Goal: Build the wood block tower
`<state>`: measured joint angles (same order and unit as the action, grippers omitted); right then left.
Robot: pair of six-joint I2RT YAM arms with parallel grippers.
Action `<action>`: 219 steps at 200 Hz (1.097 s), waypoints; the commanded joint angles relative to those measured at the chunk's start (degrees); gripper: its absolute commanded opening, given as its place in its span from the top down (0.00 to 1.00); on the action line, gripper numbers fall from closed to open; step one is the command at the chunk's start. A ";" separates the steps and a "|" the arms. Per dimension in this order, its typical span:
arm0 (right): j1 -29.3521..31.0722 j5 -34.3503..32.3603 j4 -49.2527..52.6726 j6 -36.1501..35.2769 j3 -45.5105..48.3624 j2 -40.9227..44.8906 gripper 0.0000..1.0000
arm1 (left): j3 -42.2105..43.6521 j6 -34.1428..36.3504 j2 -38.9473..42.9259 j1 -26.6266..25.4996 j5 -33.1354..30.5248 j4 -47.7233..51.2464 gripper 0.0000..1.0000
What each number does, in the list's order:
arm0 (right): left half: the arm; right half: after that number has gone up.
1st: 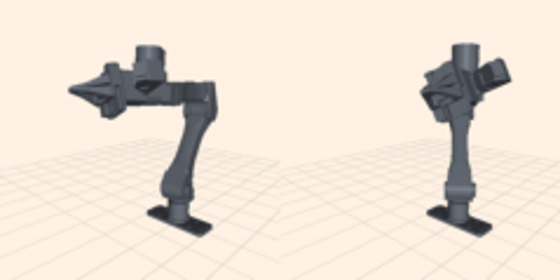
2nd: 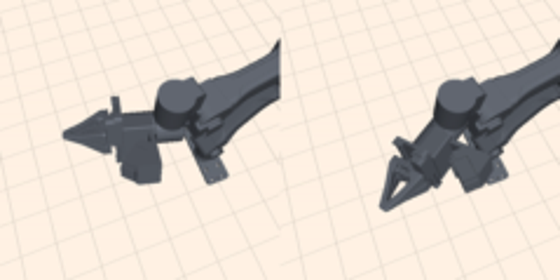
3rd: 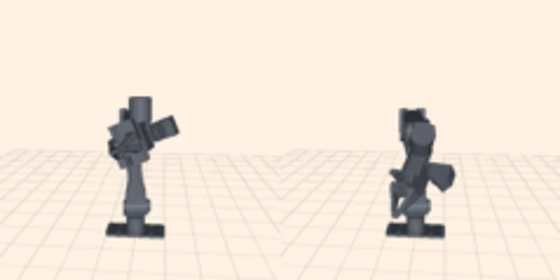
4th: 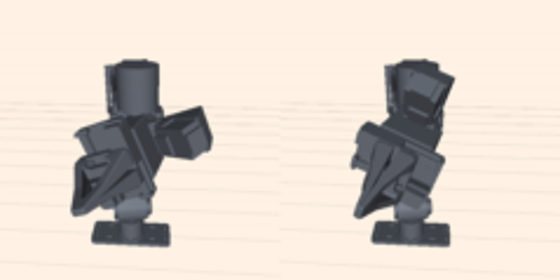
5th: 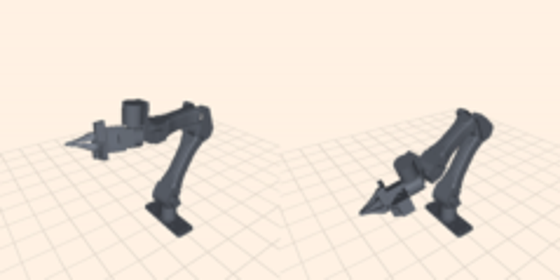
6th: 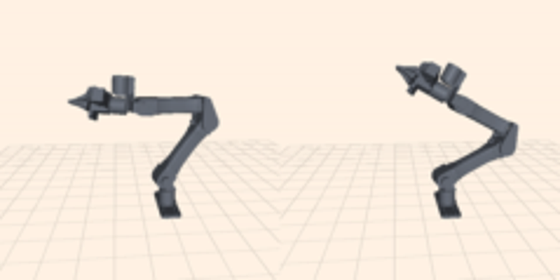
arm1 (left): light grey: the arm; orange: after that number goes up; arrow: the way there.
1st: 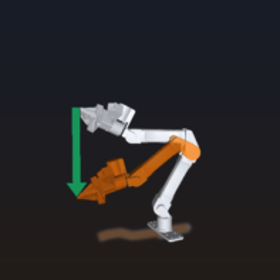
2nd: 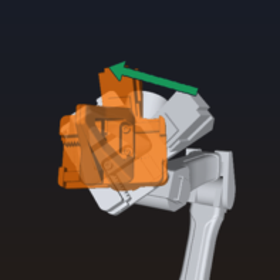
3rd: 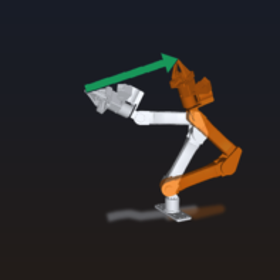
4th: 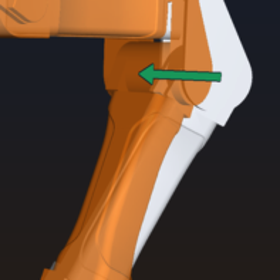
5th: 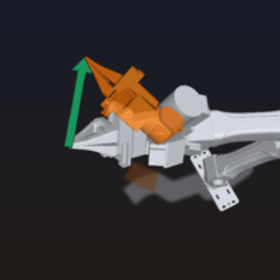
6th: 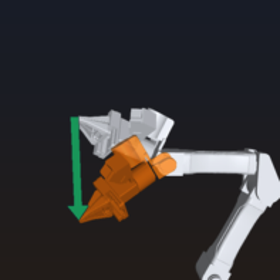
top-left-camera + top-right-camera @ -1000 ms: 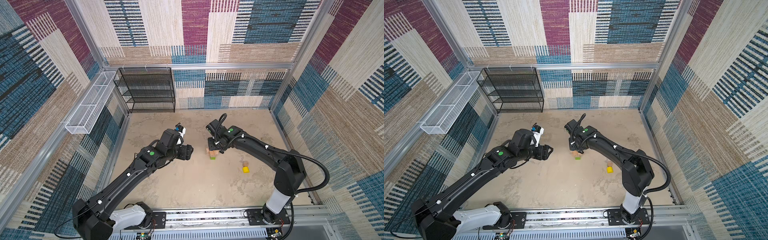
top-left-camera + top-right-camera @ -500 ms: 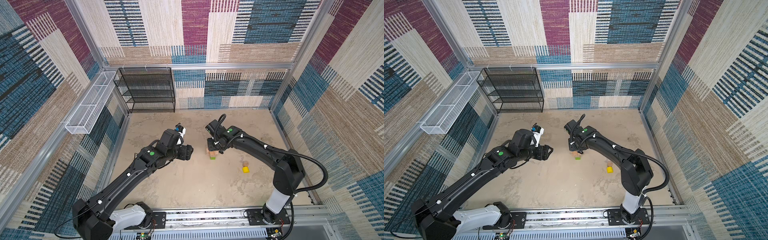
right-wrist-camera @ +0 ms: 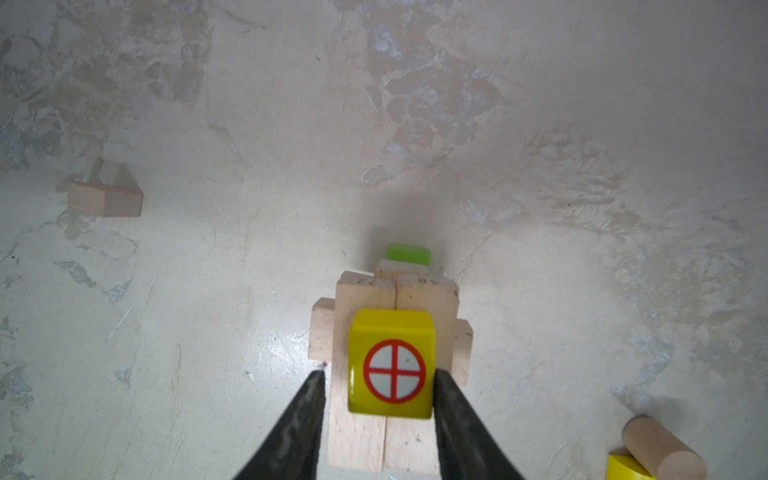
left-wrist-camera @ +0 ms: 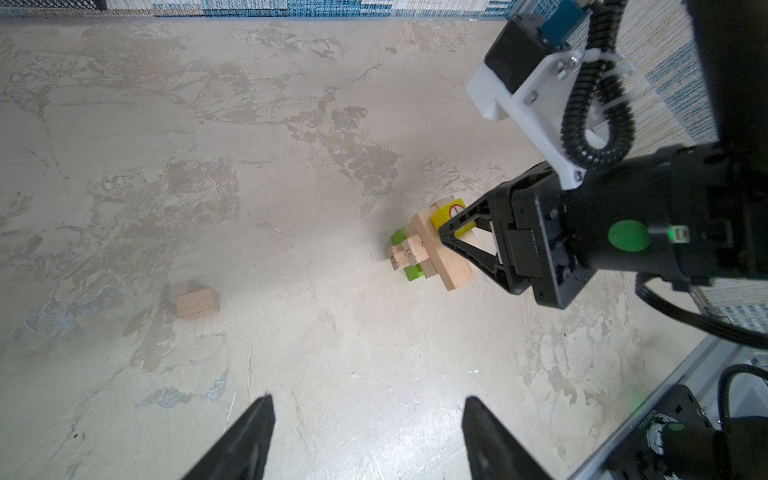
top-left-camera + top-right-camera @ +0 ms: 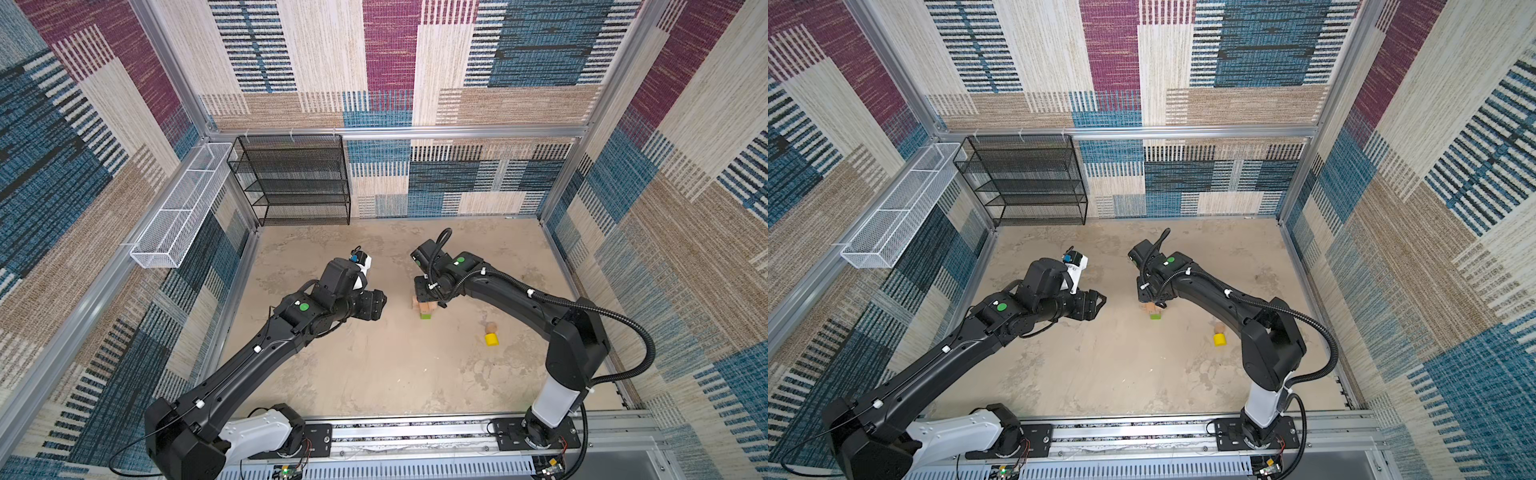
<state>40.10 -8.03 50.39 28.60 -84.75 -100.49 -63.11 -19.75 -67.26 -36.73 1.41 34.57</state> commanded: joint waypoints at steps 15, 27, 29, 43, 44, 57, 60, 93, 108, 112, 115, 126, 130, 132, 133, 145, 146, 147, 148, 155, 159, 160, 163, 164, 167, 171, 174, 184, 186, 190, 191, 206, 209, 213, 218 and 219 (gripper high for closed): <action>0.03 -0.16 -1.27 0.33 -0.06 0.38 0.55 | 0.09 0.06 0.07 0.11 -0.49 0.44 0.24; 0.03 -0.22 -1.32 0.32 -0.15 0.38 0.55 | 0.14 0.09 0.12 0.11 -0.62 0.43 0.24; 0.04 -0.23 -1.32 0.36 -0.15 0.45 0.55 | 0.11 0.07 0.12 0.02 -0.62 0.39 0.24; 0.05 -0.29 -1.31 0.29 -0.15 0.46 0.55 | 0.05 -0.07 0.18 0.13 -0.71 0.41 0.24; 0.10 -0.26 -1.29 0.26 -0.15 0.47 0.55 | 0.07 -0.05 0.19 0.10 -0.75 0.46 0.24; 0.10 -0.32 -1.26 0.27 -0.15 0.38 0.55 | 0.06 -0.12 0.26 0.14 -0.79 0.41 0.24; 0.06 -0.24 -1.26 0.28 -0.04 0.41 0.56 | 0.09 -0.12 0.28 0.13 -0.79 0.41 0.24; 0.02 -0.39 -1.20 0.23 -0.01 0.58 0.56 | 0.09 -0.29 0.30 0.10 -0.79 0.40 0.24; 0.02 -0.41 -1.22 0.30 -0.06 0.66 0.56 | 0.09 -0.29 0.29 0.04 -0.79 0.36 0.24; 0.05 -0.39 -1.24 0.34 0.00 0.77 0.56 | 0.09 -0.29 0.38 0.01 -0.79 0.41 0.24; 0.02 -0.40 -1.25 0.33 -0.06 0.75 0.56 | 0.16 -0.29 0.38 0.07 -0.79 0.41 0.24; 0.09 -0.41 -1.22 0.32 -0.04 0.82 0.56 | 0.19 -0.29 0.43 0.09 -0.79 0.46 0.24; 0.07 -0.41 -1.20 0.33 -0.04 0.84 0.56 | 0.20 -0.29 0.46 0.02 -0.79 0.42 0.24; 0.03 -0.43 -1.20 0.32 -0.01 0.93 0.56 | 0.25 -0.29 0.47 0.06 -0.79 0.41 0.24; 0.00 -0.42 -1.19 0.32 -0.04 0.92 0.56 | 0.22 -0.29 0.47 0.07 -0.79 0.41 0.24; 0.01 -0.38 -1.10 0.40 -0.05 0.99 0.56 | 0.19 -0.28 0.54 0.08 -0.87 0.50 0.24; 0.04 -0.39 -1.05 0.40 -0.06 0.99 0.56 | 0.23 -0.29 0.55 0.12 -0.88 0.50 0.24; 0.01 -0.44 -1.07 0.40 -0.02 0.99 0.56 | 0.20 -0.29 0.55 0.15 -0.88 0.50 0.24; 0.04 -0.47 -1.03 0.40 -0.13 1.04 0.56 | 0.19 -0.29 0.64 0.11 -0.88 0.46 0.24; -0.01 -0.50 -0.87 0.48 -0.22 1.00 0.56 | 0.23 -0.29 0.69 0.06 -0.88 0.58 0.24; 0.04 -0.64 -0.83 0.51 -0.24 1.00 0.55 | 0.19 -0.29 0.75 0.09 -0.93 0.59 0.24; 0.01 -0.66 -0.83 0.50 -0.24 1.04 0.55 | 0.19 -0.29 0.78 0.08 -0.95 0.63 0.24; 0.06 -0.71 -0.69 0.49 -0.32 1.08 0.54 | 0.26 -0.28 0.85 0.08 -0.97 0.67 0.24; 0.07 -0.73 -0.62 0.54 -0.37 1.08 0.54 | 0.31 -0.29 0.83 0.08 -0.97 0.67 0.24; 0.06 -0.80 -0.55 0.62 -0.45 1.08 0.53 | 0.31 -0.29 0.87 0.09 -1.01 0.68 0.24; 0.05 -0.84 -0.49 0.60 -0.54 1.15 0.53 | 0.27 -0.29 0.89 0.08 -1.06 0.73 0.24; 0.08 -0.93 -0.36 0.70 -0.63 1.28 0.52 | 0.29 -0.25 0.97 0.08 -1.06 0.76 0.24; 0.06 -1.10 -0.07 0.78 -1.05 1.48 0.50 | 0.41 -0.20 1.21 0.04 -1.15 0.83 0.24; 0.02 -1.11 0.00 0.83 -1.19 1.49 0.50 | 0.44 -0.14 1.29 0.07 -1.15 0.85 0.24; 0.09 -1.18 0.14 0.84 -1.38 1.65 0.49 | 0.45 -0.07 1.52 0.14 -1.23 0.94 0.24; 0.08 -1.19 0.19 0.84 -1.42 1.67 0.49 | 0.45 -0.05 1.52 0.11 -1.23 0.94 0.24; 0.09 -1.40 1.22 0.84 -2.63 1.96 0.49 | 0.63 0.40 2.08 0.09 -1.65 1.48 0.24; 0.07 -1.54 1.56 0.83 -3.05 2.01 0.48 | 0.70 0.53 2.25 0.11 -1.80 1.59 0.24; 0.07 -1.55 1.91 0.84 -3.58 2.01 0.48 | 0.73 0.73 2.45 0.09 -2.07 1.79 0.24; 0.03 -1.55 2.43 0.77 -4.15 1.88 0.48 | 0.79 1.00 2.69 0.12 -2.47 2.11 0.24; 0.05 -1.50 2.52 0.76 -4.21 1.87 0.48 | 0.84 1.10 2.77 0.10 -2.55 2.19 0.24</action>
<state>40.10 -8.16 51.29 28.62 -86.87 -99.11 -62.63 -19.77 -65.49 -36.71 0.38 34.85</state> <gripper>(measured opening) 0.516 0.759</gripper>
